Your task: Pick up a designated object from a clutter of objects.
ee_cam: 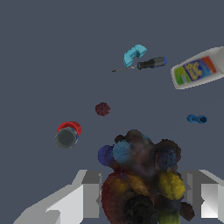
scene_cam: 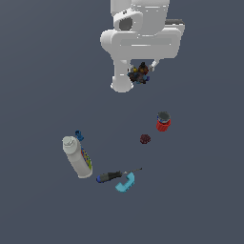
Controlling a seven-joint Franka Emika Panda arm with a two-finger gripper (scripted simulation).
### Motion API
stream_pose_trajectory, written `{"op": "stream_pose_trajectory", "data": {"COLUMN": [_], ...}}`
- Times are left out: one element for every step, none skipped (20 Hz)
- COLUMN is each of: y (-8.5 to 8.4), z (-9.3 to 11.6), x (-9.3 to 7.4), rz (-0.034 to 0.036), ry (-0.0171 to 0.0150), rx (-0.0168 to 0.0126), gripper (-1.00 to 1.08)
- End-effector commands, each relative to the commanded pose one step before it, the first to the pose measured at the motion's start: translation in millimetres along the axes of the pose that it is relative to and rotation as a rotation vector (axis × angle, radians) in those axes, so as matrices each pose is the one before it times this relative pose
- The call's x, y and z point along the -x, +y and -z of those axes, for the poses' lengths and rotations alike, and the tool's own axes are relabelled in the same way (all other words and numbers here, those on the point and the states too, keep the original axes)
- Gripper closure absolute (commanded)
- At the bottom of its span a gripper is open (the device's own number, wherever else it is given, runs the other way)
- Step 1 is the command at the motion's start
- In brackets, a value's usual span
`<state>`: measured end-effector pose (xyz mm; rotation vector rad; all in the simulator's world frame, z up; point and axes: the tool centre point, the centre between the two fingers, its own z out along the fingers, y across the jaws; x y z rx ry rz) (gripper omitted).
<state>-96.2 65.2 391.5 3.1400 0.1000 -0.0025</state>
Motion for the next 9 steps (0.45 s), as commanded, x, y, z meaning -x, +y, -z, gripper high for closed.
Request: {"op": "stream_pose_trajectory", "data": {"y": [-1.82, -0.98, -0.89, -0.76, -0.62, -0.49, -0.35, -0.21, -0.07], "z": [4.73, 2.24, 2.01, 1.69, 1.38, 1.07, 0.77, 0.46, 0.15], "x": [-3.44, -1.8, -1.6, -1.35, -1.1, -0.85, -0.6, -0.36, -0.12], "rz": [0.00018, 0.0, 0.0, 0.0, 0.0, 0.0, 0.0, 0.0, 0.0], "ry": [0.00159, 0.0, 0.0, 0.0, 0.0, 0.0, 0.0, 0.0, 0.0], "rx": [-0.0001, 0.0, 0.0, 0.0, 0.0, 0.0, 0.0, 0.0, 0.0], "gripper": [1.08, 1.08, 1.08, 1.08, 1.08, 1.08, 1.08, 1.08, 1.08]}}
